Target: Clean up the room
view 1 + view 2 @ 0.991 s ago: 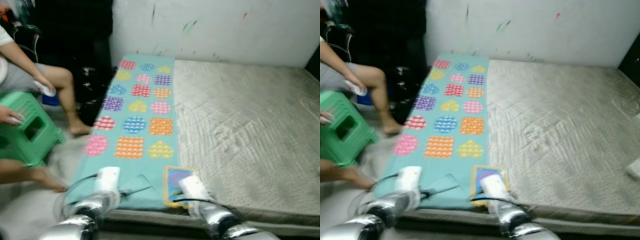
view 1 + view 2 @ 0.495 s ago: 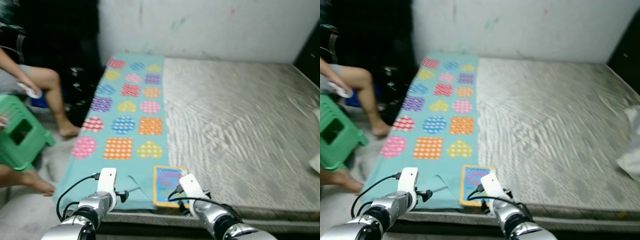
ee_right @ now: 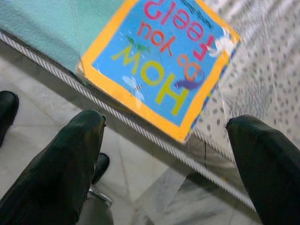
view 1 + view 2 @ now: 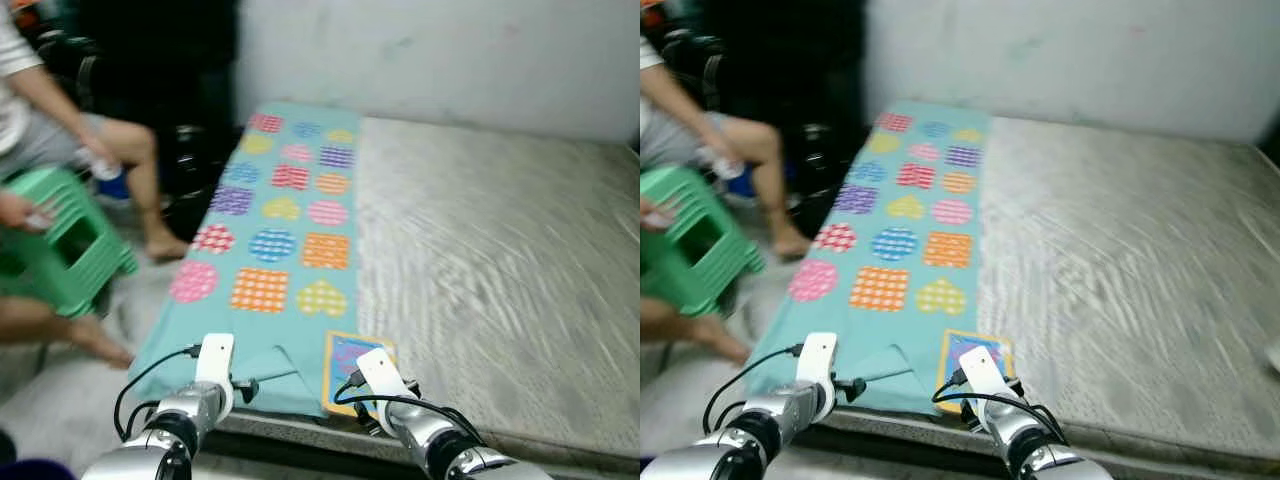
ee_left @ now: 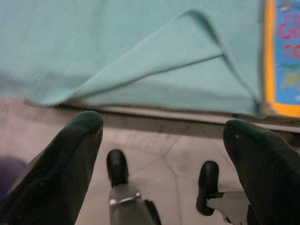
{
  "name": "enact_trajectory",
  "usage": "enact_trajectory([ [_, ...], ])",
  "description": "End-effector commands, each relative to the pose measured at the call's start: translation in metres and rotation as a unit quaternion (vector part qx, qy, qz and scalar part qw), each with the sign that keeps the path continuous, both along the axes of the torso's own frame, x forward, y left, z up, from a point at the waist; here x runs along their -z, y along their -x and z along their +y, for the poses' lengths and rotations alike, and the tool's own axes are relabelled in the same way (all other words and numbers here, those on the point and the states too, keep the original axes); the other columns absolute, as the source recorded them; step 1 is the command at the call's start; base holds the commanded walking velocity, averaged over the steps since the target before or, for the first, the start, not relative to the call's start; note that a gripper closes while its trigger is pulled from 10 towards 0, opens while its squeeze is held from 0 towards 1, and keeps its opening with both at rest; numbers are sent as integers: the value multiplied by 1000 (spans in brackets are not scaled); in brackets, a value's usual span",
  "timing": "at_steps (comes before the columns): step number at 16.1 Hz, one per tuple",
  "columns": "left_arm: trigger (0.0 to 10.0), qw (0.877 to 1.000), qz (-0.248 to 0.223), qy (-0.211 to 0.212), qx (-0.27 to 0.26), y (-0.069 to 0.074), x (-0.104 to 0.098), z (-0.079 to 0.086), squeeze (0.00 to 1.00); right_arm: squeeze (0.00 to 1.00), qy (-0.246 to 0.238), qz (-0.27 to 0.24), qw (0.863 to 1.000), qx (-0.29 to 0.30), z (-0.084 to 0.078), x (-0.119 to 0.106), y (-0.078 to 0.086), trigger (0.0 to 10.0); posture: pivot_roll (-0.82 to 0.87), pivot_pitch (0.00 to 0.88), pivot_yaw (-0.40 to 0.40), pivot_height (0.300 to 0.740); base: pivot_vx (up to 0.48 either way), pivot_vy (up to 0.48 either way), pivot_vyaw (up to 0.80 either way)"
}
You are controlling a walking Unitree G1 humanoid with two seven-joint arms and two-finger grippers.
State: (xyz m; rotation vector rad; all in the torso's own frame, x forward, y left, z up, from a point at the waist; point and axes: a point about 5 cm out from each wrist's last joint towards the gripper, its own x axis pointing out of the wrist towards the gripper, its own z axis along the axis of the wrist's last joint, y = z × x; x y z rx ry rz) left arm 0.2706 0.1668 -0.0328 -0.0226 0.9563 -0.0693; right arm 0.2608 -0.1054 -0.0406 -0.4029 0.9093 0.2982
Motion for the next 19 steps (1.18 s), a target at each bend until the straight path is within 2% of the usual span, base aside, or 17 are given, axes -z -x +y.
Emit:
enact_trajectory([
  [1,10000,1000,2,-7,4,2,1,3,0,0,-1,-3,1000,-3,2,-1,-2,10000,-66,0,-64,740,0,0,550],
  [5,10000,1000,2,-7,6,1,1,2,0,0,-1,-2,1000,-4,2,-1,-1,10000,-66,0,-64,740,0,-60,0],
  [19,10000,1000,4,-9,10,2,1,2,0,0,-4,1,1000,-2,2,-1,-1,10000,-70,0,-61,740,0,-313,0],
])
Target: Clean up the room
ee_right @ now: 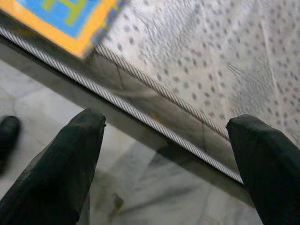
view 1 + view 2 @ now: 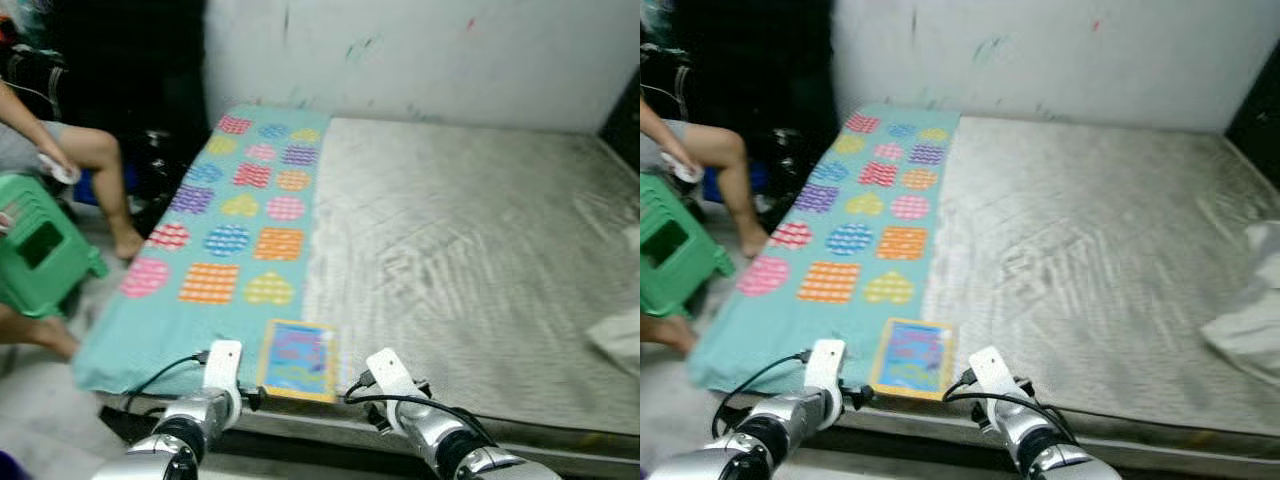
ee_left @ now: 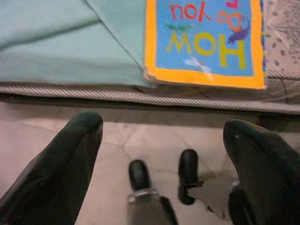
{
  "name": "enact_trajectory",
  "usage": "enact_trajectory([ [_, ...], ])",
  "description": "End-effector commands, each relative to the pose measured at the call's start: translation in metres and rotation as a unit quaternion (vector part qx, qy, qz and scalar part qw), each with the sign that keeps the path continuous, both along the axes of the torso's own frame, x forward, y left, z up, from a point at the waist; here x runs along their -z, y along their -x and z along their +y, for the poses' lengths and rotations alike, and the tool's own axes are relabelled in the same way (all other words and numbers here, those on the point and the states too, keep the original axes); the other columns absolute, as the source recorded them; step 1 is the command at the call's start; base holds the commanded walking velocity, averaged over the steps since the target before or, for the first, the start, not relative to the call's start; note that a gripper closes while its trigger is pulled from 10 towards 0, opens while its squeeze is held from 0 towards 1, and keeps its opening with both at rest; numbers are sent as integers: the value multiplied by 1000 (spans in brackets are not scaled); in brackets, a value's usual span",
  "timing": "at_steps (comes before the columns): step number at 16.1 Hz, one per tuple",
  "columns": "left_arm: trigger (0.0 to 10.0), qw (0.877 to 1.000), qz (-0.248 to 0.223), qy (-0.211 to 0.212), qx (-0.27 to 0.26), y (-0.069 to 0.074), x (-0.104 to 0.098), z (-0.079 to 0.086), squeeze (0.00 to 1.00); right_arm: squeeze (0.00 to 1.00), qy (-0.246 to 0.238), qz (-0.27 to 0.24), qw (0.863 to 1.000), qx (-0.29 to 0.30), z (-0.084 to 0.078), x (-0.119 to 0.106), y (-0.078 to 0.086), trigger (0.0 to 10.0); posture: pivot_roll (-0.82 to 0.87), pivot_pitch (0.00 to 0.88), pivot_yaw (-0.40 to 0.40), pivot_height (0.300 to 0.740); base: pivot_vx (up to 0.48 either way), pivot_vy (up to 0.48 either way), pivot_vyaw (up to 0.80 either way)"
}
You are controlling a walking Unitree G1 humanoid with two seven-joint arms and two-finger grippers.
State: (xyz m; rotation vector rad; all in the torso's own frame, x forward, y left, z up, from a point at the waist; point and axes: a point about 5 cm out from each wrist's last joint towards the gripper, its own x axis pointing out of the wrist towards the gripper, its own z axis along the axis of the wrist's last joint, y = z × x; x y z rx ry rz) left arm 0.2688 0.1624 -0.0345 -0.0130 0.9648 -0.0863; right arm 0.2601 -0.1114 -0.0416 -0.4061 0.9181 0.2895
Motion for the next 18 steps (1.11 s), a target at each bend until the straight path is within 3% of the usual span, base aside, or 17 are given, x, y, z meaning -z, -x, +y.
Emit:
enact_trajectory([
  [1,10000,1000,0,-8,0,0,-1,6,0,0,-8,-3,1000,-6,8,-2,-2,10000,-70,0,-61,740,0,-319,0],
  [4,10000,1000,-3,-8,-1,-1,-1,6,0,0,-9,-4,1000,-8,8,-2,-2,10000,-68,0,-63,740,0,-312,0],
  [11,10000,1000,-13,-6,-12,-4,-4,7,0,0,-12,-8,1000,-7,9,-4,-4,10000,-67,0,-63,740,0,0,0],
  [13,10000,999,-33,-9,-20,-9,-8,8,0,0,-20,-18,1000,5,10,-6,-7,10000,-67,0,-60,740,0,0,0],
  [16,10000,996,-94,-1,-11,-28,-25,6,0,0,-73,-58,995,46,14,-21,-24,10000,-67,0,-54,740,0,0,0],
  [18,10000,989,-143,26,-20,-45,-43,11,0,0,-120,-100,984,80,11,-44,-48,10000,-62,0,-52,740,0,0,0],
])
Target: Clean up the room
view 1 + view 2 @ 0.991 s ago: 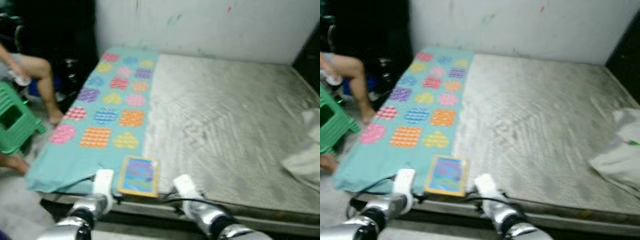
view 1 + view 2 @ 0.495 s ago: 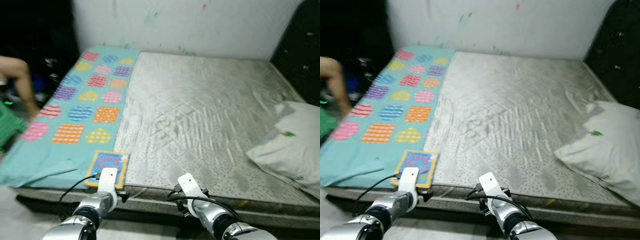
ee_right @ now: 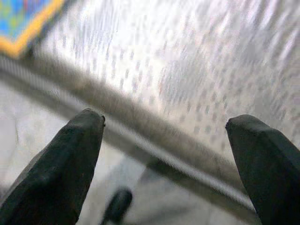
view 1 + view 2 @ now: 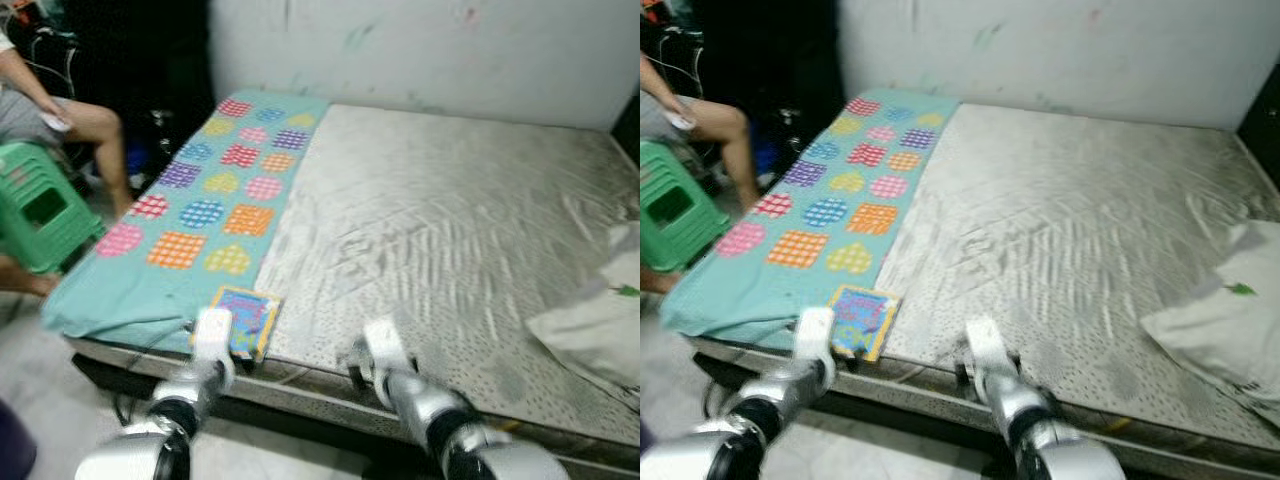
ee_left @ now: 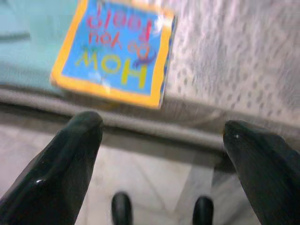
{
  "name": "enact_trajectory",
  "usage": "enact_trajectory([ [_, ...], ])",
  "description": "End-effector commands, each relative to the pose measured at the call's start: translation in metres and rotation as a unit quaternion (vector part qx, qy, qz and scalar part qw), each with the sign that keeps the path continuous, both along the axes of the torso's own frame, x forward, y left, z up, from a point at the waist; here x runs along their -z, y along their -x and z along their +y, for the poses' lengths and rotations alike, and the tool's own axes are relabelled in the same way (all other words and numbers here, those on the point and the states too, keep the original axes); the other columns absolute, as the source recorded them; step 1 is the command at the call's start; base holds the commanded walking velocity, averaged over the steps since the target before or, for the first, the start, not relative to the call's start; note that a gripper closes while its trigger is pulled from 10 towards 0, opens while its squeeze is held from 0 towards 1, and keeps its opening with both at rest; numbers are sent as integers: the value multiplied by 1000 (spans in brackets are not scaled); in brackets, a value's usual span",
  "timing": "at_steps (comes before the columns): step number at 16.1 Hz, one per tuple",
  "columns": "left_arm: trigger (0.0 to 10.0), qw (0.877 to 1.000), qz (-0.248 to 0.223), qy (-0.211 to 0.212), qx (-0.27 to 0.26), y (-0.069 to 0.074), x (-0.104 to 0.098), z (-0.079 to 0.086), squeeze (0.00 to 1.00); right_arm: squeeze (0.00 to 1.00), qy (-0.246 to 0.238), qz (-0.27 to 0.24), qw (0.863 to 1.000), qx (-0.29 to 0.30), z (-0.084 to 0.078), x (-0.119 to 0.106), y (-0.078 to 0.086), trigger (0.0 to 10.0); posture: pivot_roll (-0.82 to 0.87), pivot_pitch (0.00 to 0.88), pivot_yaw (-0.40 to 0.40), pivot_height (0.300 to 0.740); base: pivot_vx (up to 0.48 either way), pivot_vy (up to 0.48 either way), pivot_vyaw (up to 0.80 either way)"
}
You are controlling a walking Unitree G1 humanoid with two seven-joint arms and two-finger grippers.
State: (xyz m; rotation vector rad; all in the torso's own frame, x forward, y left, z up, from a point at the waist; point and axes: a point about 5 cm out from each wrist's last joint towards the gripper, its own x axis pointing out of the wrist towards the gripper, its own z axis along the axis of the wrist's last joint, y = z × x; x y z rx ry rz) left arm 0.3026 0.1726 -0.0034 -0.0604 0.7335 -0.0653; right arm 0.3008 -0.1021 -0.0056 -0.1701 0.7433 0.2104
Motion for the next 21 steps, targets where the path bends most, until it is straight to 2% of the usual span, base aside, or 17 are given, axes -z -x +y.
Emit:
enact_trajectory([
  [1,10000,999,-43,2,6,-15,-17,4,0,0,-27,-34,999,14,-1,-17,-16,10000,-60,0,-52,740,0,0,0],
  [3,10000,996,-86,11,4,-24,-31,15,0,0,-42,-103,994,19,-10,-51,-45,10000,-65,0,-46,740,0,0,0],
  [4,10000,996,-93,14,3,-26,-33,16,0,0,-42,-118,992,17,-12,-58,-49,10000,-65,0,-46,740,0,0,0],
  [5,10000,993,-112,23,3,-30,-41,19,0,0,-45,-158,986,17,-20,-76,-61,10000,-74,0,-34,740,0,0,0],
  [6,10000,992,-125,26,6,-32,-45,20,0,0,-50,-179,982,18,-24,-86,-66,10000,-75,0,-29,740,0,0,0],
  [8,10000,979,-198,38,3,-38,-64,28,0,0,-79,-242,967,26,-42,-113,-78,10000,-75,0,-18,740,0,0,0],
  [9,10000,976,-214,39,-5,-39,-69,30,0,0,-86,-252,964,24,-45,-118,-79,10000,-74,0,-17,740,0,0,0],
  [11,10000,958,-287,29,-5,-33,-84,36,0,0,-107,-276,955,14,-49,-127,-80,10000,-53,0,-27,740,0,0,0],
  [12,10000,953,-301,27,-2,-32,-87,36,0,0,-105,-282,954,9,-50,-129,-80,10000,-53,0,-29,740,0,0,0],
  [13,10000,933,-358,25,-29,-13,-96,41,0,0,-111,-331,937,-10,-58,-138,-73,10000,-49,0,-42,740,0,0,0],
  [14,10000,930,-366,24,-32,-9,-98,41,0,0,-112,-339,934,-14,-59,-140,-71,10000,-49,0,-42,740,0,0,0],
  [15,10000,922,-384,15,-38,-2,-103,44,0,0,-126,-359,924,-19,-64,-143,-64,10000,-43,0,-47,740,0,0,0],
  [17,10000,908,-412,-60,-45,10,-112,53,0,0,-127,-372,920,-12,-76,-140,-52,10000,-31,0,-46,740,0,0,0],
  [18,10000,904,-418,-72,-40,19,-114,54,0,0,-121,-376,919,-4,-82,-137,-45,10000,-25,0,-44,740,0,0,0],
  [19,10000,906,-415,-70,-38,25,-114,52,0,0,-118,-377,918,1,-85,-136,-41,10000,-20,0,-43,740,0,0,0],
  [20,10000,907,-415,-56,-38,32,-115,49,0,0,-115,-378,919,4,-85,-134,-37,10000,-15,0,-44,740,0,0,0],
  [21,10000,904,-419,-70,-46,41,-116,46,0,0,-108,-372,922,18,-83,-126,-33,10000,-8,0,-47,740,0,0,0],
])
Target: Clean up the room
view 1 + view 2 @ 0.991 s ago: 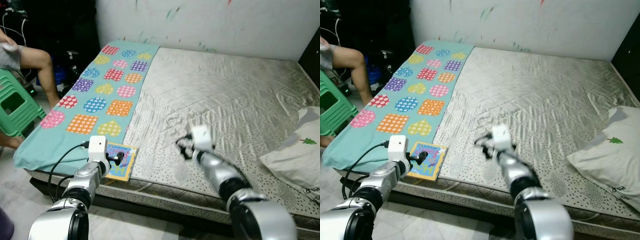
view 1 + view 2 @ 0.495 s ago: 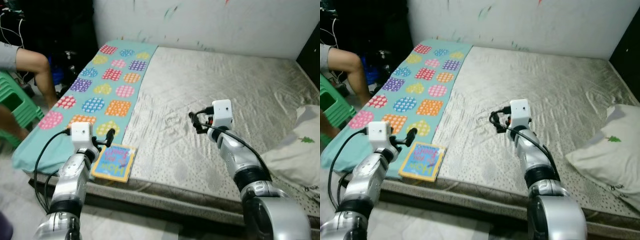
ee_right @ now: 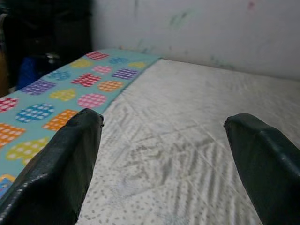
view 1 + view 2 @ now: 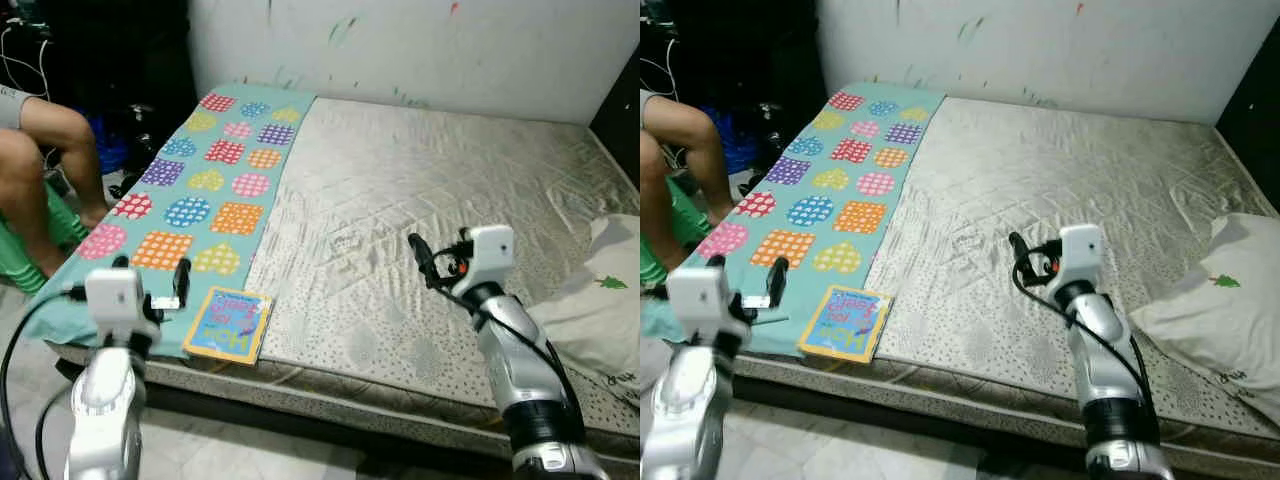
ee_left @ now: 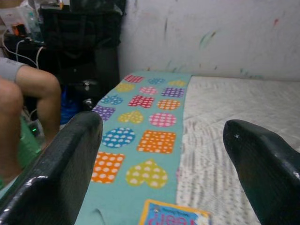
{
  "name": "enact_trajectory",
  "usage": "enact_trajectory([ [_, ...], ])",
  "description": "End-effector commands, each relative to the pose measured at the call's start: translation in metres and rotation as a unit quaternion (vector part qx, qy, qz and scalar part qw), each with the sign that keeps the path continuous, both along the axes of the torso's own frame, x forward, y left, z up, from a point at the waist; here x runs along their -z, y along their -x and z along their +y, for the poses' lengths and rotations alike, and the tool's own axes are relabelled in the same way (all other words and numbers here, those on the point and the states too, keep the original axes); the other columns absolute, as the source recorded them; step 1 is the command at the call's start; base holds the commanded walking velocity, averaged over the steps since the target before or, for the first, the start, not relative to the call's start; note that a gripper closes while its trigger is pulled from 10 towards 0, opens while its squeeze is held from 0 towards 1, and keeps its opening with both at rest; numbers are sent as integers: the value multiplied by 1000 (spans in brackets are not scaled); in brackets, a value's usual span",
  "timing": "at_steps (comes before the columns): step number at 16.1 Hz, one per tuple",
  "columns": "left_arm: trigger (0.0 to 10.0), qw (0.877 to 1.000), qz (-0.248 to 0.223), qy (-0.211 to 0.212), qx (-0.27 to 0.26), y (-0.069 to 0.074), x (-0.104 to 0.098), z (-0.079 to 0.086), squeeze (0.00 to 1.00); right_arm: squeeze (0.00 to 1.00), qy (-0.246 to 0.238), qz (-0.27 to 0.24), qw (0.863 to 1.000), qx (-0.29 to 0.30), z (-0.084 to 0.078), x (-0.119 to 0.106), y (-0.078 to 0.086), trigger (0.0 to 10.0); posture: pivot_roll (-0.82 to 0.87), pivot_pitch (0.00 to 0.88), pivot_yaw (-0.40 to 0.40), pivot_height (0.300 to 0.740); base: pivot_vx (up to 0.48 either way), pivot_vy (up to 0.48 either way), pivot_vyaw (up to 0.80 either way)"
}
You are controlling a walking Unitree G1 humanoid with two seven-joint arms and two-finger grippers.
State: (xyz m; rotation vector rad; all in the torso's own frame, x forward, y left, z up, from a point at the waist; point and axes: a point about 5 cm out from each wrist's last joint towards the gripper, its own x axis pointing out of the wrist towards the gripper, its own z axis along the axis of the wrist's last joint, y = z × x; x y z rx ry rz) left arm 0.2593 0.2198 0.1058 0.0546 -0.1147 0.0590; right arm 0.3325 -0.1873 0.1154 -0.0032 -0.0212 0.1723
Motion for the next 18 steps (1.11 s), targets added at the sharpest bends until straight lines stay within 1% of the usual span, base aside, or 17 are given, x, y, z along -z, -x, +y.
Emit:
enact_trajectory([
  [1,10000,1000,-17,-16,-11,5,-8,-5,0,0,-9,-4,1000,3,8,-1,4,10000,-7,0,-66,740,0,0,0],
  [2,10000,1000,-16,-4,-23,6,-7,-7,0,0,-8,-5,1000,0,15,-1,5,10000,-7,0,-70,740,0,0,0],
  [3,10000,999,-13,12,-29,9,-5,-12,0,0,-2,-13,1000,-14,25,-2,7,10000,-3,0,-84,740,0,0,0],
  [5,10000,999,-8,13,-39,23,-3,-17,0,0,21,-24,999,-43,34,-2,19,10000,-10,0,-82,740,0,0,0],
  [7,10000,999,4,13,-40,34,0,-19,0,0,23,-22,999,-33,27,-1,26,10000,-24,0,-60,740,0,0,0],
  [8,10000,999,12,3,-39,39,3,-21,0,0,27,-19,999,-23,22,1,31,10000,-32,0,-47,740,0,0,0],
  [9,10000,999,23,-8,-32,41,6,-23,0,0,32,-14,999,-10,16,3,35,10000,-31,0,-39,740,0,0,0],
  [11,10000,999,21,-23,-30,44,1,-17,0,0,31,-9,999,3,10,3,42,10000,-20,0,-53,740,0,0,0],
  [13,10000,998,18,-26,-48,45,-1,-10,0,0,45,-8,999,-6,10,6,45,10000,-13,0,-58,740,0,0,0],
  [14,10000,998,22,-21,-63,47,-1,-7,0,0,55,-5,998,-2,7,7,48,10000,-19,0,-71,740,0,0,0],
  [15,10000,997,28,-10,-65,47,-1,-8,0,0,62,6,998,3,8,8,48,10000,-35,0,-51,740,0,0,0],
  [17,10000,999,33,4,-43,47,-1,-19,0,0,84,-23,996,-29,18,-4,44,10000,-45,0,-31,740,0,0,-275],
  [18,10000,999,41,7,-31,49,0,-24,0,0,72,-13,997,-10,16,0,43,10000,-39,0,-25,740,0,0,-800],
])
